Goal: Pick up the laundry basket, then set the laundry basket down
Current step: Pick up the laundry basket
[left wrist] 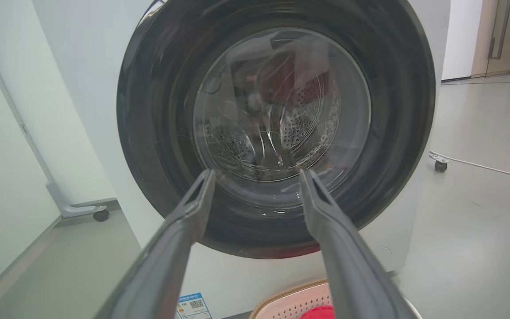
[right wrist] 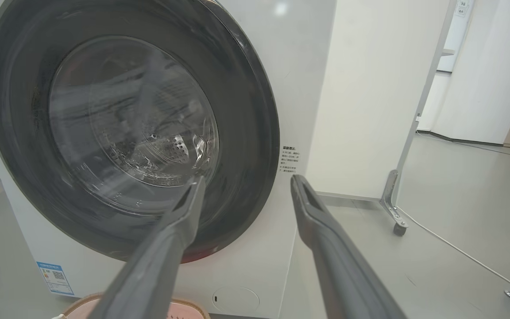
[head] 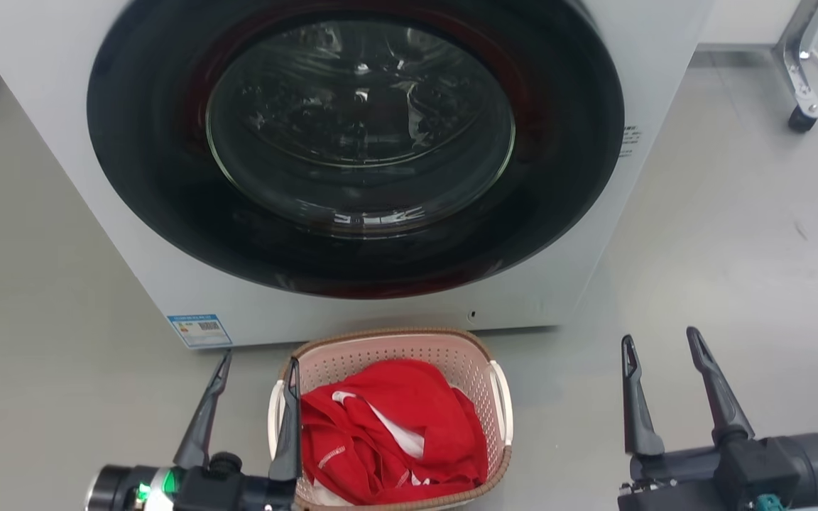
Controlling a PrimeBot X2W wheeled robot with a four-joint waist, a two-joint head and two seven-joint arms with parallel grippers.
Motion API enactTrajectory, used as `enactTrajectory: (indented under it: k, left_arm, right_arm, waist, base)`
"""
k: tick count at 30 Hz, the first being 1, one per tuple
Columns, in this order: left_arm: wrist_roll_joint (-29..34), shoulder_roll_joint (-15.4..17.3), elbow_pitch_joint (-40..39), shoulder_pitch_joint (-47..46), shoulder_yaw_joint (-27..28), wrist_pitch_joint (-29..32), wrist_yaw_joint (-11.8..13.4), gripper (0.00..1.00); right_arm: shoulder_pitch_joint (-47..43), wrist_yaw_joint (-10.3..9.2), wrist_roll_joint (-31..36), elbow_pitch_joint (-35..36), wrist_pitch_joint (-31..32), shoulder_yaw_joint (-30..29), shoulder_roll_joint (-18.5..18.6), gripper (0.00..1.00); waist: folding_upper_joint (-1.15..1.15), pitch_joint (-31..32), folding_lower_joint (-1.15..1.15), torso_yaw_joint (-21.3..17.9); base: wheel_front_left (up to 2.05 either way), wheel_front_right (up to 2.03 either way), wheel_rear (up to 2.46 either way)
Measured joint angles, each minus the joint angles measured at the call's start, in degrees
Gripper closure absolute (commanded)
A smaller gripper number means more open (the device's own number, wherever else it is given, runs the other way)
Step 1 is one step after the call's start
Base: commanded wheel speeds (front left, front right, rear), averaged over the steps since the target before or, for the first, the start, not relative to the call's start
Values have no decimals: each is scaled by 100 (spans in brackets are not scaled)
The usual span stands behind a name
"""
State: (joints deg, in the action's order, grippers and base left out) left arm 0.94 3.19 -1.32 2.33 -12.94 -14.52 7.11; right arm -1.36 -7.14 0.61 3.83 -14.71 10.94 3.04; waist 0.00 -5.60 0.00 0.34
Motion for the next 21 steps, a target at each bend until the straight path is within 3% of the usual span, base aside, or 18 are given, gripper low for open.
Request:
enactTrajectory:
  k: [9,21]
  left_arm:
    - [-220,-12,314,-738,42,-4,0,0]
    - [-542,-60,1456,-2030,-59,70,0,0]
  right_arm:
    - [747,64,-83,-464,0,-232,124,0]
    - [2193,353,-363,-1782,0,-170,112,0]
  waist:
    - [0,-597,0,0]
    - [1,-1654,1,40]
  base:
    - [0,0,0]
    - [0,0,0]
